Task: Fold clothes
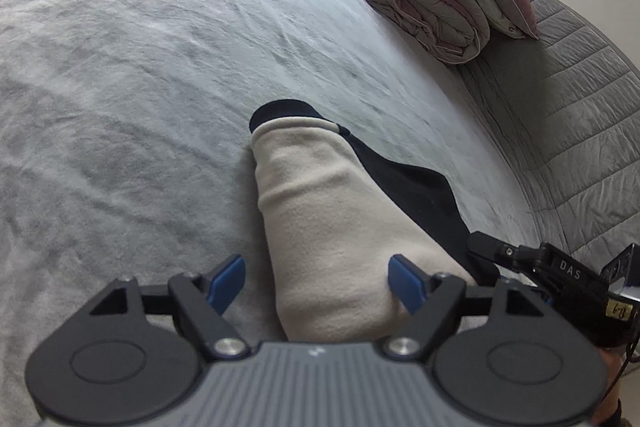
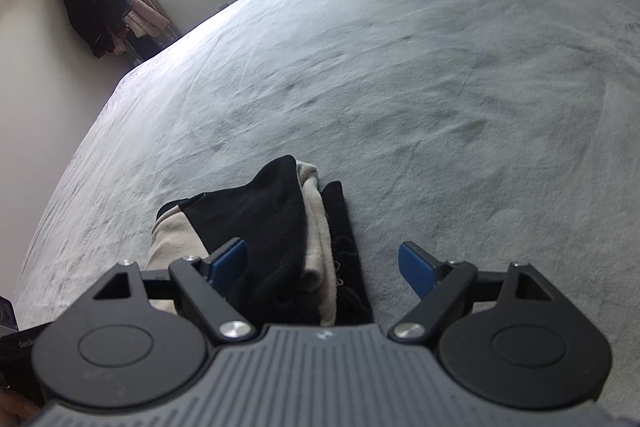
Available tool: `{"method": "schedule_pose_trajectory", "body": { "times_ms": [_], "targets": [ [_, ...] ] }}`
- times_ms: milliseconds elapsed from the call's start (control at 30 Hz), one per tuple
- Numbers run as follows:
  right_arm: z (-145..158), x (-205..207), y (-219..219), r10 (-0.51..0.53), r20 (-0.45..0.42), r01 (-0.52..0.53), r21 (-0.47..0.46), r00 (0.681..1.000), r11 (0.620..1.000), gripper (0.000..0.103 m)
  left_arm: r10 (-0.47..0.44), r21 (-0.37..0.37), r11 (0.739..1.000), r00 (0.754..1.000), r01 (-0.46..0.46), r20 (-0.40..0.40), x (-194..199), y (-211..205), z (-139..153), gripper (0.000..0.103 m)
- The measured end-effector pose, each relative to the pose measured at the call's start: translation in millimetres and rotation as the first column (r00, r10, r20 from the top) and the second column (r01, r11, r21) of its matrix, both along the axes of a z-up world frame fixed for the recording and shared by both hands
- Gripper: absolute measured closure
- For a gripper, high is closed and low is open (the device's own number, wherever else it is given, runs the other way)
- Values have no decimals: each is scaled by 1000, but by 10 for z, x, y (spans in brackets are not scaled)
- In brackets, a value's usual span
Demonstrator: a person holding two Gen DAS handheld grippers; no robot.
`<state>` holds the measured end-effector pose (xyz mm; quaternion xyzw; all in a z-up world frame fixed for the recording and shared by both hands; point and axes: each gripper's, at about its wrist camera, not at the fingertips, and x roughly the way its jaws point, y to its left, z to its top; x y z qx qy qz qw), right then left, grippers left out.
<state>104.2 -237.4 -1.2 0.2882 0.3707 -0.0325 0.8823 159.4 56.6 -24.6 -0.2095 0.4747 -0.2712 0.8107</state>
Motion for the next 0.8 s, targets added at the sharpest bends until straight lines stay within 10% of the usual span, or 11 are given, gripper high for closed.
{"method": "schedule_pose_trajectory", "body": {
  "times_ms": [400,800],
  "targets": [
    [-229,110,-152,-21,-49,31,213,999,977,22,63,-139,988,996,-71,-59,46,-24,-269,34],
    [-256,219,-14,12,-46,-3,188,999,982,22,76,-183,980,996,-83,-42,76,6,-334,38]
  ]
}}
